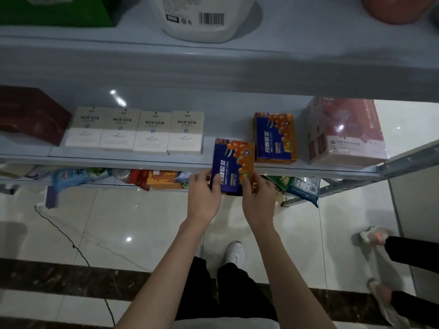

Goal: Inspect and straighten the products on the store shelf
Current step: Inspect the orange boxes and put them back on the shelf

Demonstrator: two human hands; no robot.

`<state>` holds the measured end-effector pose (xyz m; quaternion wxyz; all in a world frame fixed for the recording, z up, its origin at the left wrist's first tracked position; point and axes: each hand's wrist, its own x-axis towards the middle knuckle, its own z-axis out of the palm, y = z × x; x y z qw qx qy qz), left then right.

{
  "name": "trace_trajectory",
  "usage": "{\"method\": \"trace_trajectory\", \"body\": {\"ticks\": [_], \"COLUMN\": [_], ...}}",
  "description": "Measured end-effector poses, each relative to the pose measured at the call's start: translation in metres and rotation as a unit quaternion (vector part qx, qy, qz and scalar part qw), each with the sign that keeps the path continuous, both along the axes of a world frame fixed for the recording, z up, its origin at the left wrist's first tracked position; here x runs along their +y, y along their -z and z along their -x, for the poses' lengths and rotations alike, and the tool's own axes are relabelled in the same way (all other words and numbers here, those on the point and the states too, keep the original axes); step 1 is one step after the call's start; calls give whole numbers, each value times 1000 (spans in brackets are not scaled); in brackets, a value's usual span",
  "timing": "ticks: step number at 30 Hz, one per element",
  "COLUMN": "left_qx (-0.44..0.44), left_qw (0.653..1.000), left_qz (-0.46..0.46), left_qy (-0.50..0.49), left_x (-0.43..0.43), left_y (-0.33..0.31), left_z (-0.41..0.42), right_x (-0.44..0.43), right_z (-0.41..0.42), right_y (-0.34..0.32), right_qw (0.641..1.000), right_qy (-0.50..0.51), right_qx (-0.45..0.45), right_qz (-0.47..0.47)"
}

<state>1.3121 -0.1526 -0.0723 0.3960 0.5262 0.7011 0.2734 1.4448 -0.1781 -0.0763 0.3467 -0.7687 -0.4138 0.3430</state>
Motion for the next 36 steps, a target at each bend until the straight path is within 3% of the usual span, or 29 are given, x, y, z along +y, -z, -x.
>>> {"method": "trace_trajectory", "body": {"ticks": [8, 13, 25, 36], "left_qx": [-144, -193, -283, -327], "left_qw": [987, 978, 958, 940], "left_qz": [9, -34, -14, -61], "left_qy": [-76, -75, -47, -73], "left_x": [-4, -1, -25, -47], "left_y": [-22, -54, -108, -146], "left_z": [1, 11, 48, 59], "right_x": [2, 2, -24, -41], "right_z": [1, -1, 8, 31], "right_y": [-21, -53, -108, -133], "right_qw": [966, 946, 935, 925], "right_qy": [111, 106, 33, 22], "right_qx": [234, 305, 342, 350], "right_qz": [-9, -30, -89, -145]}}
